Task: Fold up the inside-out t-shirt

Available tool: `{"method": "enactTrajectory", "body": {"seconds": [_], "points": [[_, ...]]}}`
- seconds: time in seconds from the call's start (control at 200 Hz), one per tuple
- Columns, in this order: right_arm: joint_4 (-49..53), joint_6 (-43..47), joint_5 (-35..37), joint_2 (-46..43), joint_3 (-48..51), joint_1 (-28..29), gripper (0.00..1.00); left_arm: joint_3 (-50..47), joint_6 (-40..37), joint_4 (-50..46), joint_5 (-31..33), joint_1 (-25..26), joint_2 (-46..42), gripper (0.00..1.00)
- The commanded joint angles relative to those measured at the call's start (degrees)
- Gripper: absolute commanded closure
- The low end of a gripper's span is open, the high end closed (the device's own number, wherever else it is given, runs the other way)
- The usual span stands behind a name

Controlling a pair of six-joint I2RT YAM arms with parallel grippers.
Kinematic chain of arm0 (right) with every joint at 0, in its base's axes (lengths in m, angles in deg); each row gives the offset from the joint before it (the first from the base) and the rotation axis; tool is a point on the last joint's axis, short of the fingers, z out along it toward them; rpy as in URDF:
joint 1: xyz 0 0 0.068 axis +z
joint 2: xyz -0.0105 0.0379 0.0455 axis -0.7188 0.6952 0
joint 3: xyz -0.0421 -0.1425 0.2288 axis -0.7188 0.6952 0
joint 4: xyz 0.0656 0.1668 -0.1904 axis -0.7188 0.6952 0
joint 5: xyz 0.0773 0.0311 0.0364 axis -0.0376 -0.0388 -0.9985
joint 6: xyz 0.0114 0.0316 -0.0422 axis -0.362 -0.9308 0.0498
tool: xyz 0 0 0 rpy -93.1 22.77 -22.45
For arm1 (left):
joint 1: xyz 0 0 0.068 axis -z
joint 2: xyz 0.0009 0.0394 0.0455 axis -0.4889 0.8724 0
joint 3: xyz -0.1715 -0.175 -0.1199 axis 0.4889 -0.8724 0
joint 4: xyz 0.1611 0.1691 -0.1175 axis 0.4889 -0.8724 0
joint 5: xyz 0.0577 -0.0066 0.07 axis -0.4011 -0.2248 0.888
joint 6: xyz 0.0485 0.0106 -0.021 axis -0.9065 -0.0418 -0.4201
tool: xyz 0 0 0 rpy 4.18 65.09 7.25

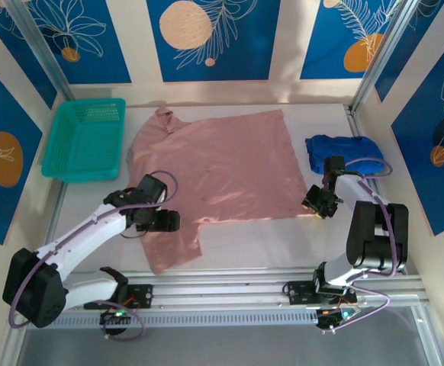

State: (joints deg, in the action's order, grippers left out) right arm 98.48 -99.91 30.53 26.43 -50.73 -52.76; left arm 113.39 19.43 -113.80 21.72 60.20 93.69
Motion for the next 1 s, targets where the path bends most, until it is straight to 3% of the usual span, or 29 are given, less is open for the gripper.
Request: {"method": "enactTrajectory", "body": {"seconds": [0.0, 0.22, 0.575, 0.7, 0.995], "points": [[1.7, 0.2, 0.7, 1.7, -1.5, 0.1, 0.60, 1.2, -1.2, -0.2, -0.2, 0.3, -0.2, 0.24], [2.2, 0.7, -0.3, 5.3, -3.1, 0.2, 0.62, 1.2, -1.7, -0.3, 0.3, 0.3, -1.0, 0.24], [2.5, 1.7, 0.5, 2.6, -2.8, 0.2, 0.91, 1.4, -1.1, -5.8, 0.0, 0.3, -1.8, 0.24], [2.2, 2.3, -0.1, 0.0, -2.3, 0.9, 0.97, -0.4, 3.3, -11.4, -0.8, 0.3, -3.4, 0.26], [0.2, 2.6, -3.1, -3.2, -1.5, 1.3, 1.00, -5.3, 17.4, -17.9, 0.6, 7.8, -6.5, 0.27]]}}
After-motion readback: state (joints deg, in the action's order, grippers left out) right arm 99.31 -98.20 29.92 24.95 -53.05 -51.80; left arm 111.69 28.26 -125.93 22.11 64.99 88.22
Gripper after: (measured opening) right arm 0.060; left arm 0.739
